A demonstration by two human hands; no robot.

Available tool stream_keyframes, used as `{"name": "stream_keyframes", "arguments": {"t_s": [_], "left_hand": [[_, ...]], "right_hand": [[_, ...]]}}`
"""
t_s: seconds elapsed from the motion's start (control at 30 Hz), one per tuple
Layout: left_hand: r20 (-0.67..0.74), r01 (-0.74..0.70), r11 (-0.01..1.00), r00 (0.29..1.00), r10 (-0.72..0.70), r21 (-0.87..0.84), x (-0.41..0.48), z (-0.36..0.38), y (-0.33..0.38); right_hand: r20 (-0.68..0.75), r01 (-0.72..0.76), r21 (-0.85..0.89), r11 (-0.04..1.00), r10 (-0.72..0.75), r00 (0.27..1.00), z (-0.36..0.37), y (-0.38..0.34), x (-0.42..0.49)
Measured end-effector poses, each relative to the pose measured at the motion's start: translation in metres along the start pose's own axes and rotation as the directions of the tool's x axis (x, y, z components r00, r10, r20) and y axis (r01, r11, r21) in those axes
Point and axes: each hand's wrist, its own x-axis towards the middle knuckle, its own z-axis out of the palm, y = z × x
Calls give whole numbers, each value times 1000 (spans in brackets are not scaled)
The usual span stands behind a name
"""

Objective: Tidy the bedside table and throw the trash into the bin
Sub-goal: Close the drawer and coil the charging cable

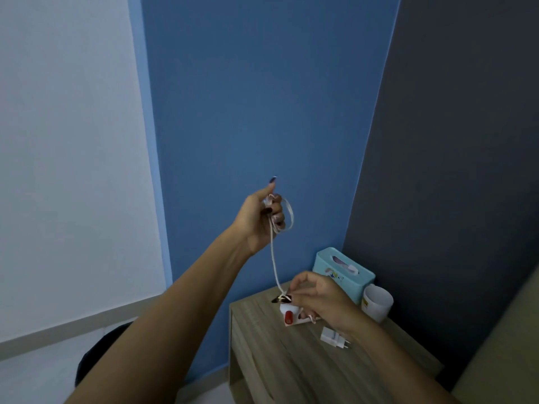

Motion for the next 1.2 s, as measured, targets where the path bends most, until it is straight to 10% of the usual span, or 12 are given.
{"name": "stream_keyframes", "arguments": {"t_s": [0.17,0.27,0.4,0.8,1.2], "left_hand": [[241,106,940,952,-191,325,-19,2,-14],[255,39,678,910,-328,734,-30,2,-28],[190,17,492,910,-369,870,-29,0,-43],[13,-79,761,996,92,644,-11,6,-63],[-167,-248,809,907,388,533,-8,13,-78]], "right_hand": [[-113,-34,-2,999,34,993,-28,9,19],[-187,-3,-78,997,-11,982,-47,-6,28],[-189,87,-259,962,-138,972,-62,-40,32],[-429,275,-710,648,-708,562,1,-61,5],[-561,283,-615,736,-660,499,31,-43,4]]}}
